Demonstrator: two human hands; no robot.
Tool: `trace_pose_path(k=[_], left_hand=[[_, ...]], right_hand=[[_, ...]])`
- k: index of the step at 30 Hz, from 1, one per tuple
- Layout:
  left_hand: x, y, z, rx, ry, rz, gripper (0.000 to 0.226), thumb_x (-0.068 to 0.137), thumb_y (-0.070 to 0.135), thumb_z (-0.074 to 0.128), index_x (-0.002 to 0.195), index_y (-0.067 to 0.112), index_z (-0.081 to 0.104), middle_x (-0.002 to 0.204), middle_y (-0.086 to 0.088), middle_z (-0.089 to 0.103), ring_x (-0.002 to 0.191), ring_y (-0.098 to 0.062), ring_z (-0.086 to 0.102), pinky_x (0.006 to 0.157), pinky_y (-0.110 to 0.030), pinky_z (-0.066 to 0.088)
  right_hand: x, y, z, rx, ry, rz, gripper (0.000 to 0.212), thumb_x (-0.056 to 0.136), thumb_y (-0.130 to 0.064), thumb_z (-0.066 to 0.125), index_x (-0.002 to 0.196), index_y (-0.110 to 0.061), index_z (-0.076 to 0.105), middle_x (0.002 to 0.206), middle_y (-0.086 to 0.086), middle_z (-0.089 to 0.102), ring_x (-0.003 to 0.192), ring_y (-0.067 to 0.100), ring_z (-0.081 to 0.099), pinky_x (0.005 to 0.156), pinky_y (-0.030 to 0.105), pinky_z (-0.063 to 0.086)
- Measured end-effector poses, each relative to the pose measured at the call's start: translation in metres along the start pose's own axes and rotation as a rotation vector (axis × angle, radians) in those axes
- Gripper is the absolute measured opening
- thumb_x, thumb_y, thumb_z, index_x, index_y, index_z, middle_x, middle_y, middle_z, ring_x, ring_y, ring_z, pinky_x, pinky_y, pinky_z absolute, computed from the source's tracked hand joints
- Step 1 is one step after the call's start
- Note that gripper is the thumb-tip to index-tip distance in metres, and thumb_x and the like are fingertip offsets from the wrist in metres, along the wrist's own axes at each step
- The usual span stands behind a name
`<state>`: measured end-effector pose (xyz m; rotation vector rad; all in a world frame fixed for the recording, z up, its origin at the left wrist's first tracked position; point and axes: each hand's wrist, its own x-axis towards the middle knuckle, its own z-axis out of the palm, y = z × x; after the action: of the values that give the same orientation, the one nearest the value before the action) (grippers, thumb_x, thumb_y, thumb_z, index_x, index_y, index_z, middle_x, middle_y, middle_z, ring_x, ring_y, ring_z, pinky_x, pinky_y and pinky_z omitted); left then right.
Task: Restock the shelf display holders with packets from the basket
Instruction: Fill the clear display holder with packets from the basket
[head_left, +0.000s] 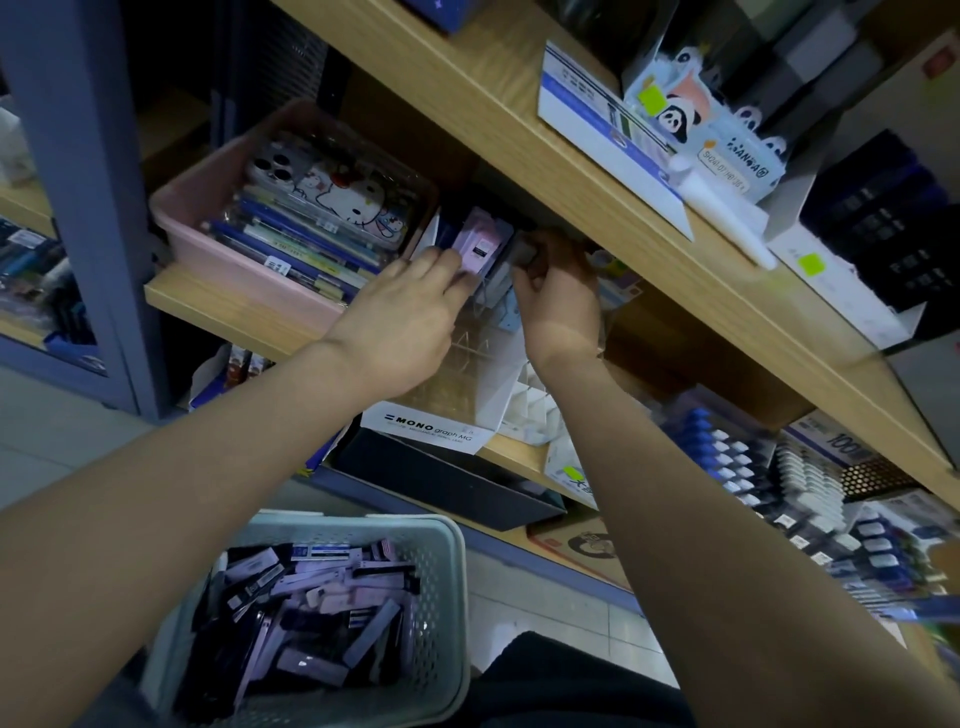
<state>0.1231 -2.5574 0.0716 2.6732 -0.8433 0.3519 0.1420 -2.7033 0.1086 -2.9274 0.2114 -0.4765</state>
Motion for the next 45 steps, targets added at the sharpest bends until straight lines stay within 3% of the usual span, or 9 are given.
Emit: trace_pose_path(k=[8, 11, 14, 21, 26, 31, 35, 40, 45], left_hand=[[-0.015, 0.005, -0.007, -0.004, -0.043, 0.009, 0.055, 0.095, 0.016, 0.043, 0.146, 0.008, 0.025, 0.152, -0.013, 0.022, 0.142, -0.025, 0.012, 0.116, -0.035, 0.006], [-0.032, 0.007, -0.009, 0.043, -0.009, 0.039, 0.050, 0.088, 0.009, 0.052, 0.137, 0.005, 0.042, 0.140, -0.018, 0.040, 0.133, -0.032, 0.031, 0.113, -0.042, 0.019], [-0.056, 0.010, -0.009, 0.067, 0.067, 0.080, 0.038, 0.078, 0.007, 0.060, 0.115, 0.003, 0.057, 0.110, -0.016, 0.056, 0.104, -0.032, 0.051, 0.093, -0.044, 0.039], [-0.130, 0.021, 0.028, 0.099, -0.045, 0.135, 0.028, 0.066, 0.013, 0.071, 0.092, 0.008, 0.062, 0.086, -0.007, 0.056, 0.082, -0.024, 0.043, 0.074, -0.035, 0.028], [-0.197, 0.018, 0.089, 0.096, -0.326, 0.051, 0.029, 0.059, 0.024, 0.064, 0.086, 0.013, 0.064, 0.080, -0.006, 0.060, 0.072, -0.023, 0.052, 0.069, -0.034, 0.029], [-0.240, 0.015, 0.132, -0.027, -0.585, -0.231, 0.045, 0.074, 0.027, 0.066, 0.117, 0.015, 0.062, 0.106, -0.007, 0.065, 0.089, -0.025, 0.064, 0.075, -0.030, 0.050], [-0.250, 0.022, 0.165, -0.179, -0.805, -0.297, 0.051, 0.096, 0.028, 0.042, 0.144, 0.019, 0.027, 0.147, -0.001, 0.033, 0.132, -0.021, 0.035, 0.105, -0.030, 0.029], [-0.251, 0.031, 0.205, -0.328, -0.835, -0.365, 0.056, 0.096, 0.026, 0.047, 0.146, 0.020, 0.023, 0.147, -0.002, 0.030, 0.133, -0.021, 0.032, 0.108, -0.029, 0.027], [-0.239, 0.037, 0.226, -0.278, -0.735, -0.453, 0.043, 0.096, 0.021, 0.047, 0.137, 0.015, 0.036, 0.136, -0.008, 0.036, 0.124, -0.024, 0.040, 0.101, -0.030, 0.033]], right_hand=[[-0.021, 0.004, -0.002, -0.093, -0.027, -0.109, 0.036, 0.099, -0.019, 0.041, 0.134, -0.011, 0.045, 0.130, 0.015, 0.049, 0.115, 0.030, 0.049, 0.094, 0.036, 0.039], [-0.040, 0.009, 0.003, -0.029, 0.089, -0.191, 0.041, 0.093, -0.014, 0.050, 0.133, -0.009, 0.045, 0.128, 0.015, 0.050, 0.117, 0.029, 0.047, 0.100, 0.037, 0.035], [-0.067, 0.015, 0.009, 0.009, 0.154, -0.287, 0.031, 0.090, -0.014, 0.050, 0.121, -0.010, 0.054, 0.114, 0.011, 0.055, 0.105, 0.027, 0.051, 0.090, 0.036, 0.038], [-0.152, 0.037, 0.053, 0.176, 0.034, -0.536, 0.013, 0.090, -0.019, 0.043, 0.102, -0.016, 0.048, 0.090, 0.005, 0.058, 0.084, 0.019, 0.048, 0.073, 0.029, 0.038], [-0.216, 0.044, 0.112, 0.219, -0.460, -0.399, 0.025, 0.097, -0.020, 0.038, 0.115, -0.014, 0.055, 0.107, 0.005, 0.057, 0.097, 0.023, 0.056, 0.080, 0.033, 0.049], [-0.256, 0.070, 0.175, 0.272, -0.890, -0.055, 0.043, 0.100, -0.021, 0.041, 0.142, -0.014, 0.031, 0.151, 0.007, 0.026, 0.134, 0.024, 0.034, 0.097, 0.033, 0.037], [-0.276, 0.092, 0.208, 0.260, -0.912, 0.132, 0.052, 0.096, -0.011, 0.046, 0.145, -0.011, 0.027, 0.151, 0.006, 0.025, 0.132, 0.023, 0.036, 0.100, 0.029, 0.035], [-0.280, 0.098, 0.223, 0.269, -0.862, 0.184, 0.045, 0.093, -0.003, 0.049, 0.136, -0.012, 0.038, 0.144, 0.008, 0.030, 0.112, 0.029, 0.053, 0.086, 0.036, 0.045], [-0.282, 0.105, 0.232, 0.269, -0.822, 0.151, 0.042, 0.087, 0.001, 0.056, 0.127, -0.011, 0.047, 0.133, 0.007, 0.044, 0.117, 0.024, 0.049, 0.095, 0.030, 0.039]])
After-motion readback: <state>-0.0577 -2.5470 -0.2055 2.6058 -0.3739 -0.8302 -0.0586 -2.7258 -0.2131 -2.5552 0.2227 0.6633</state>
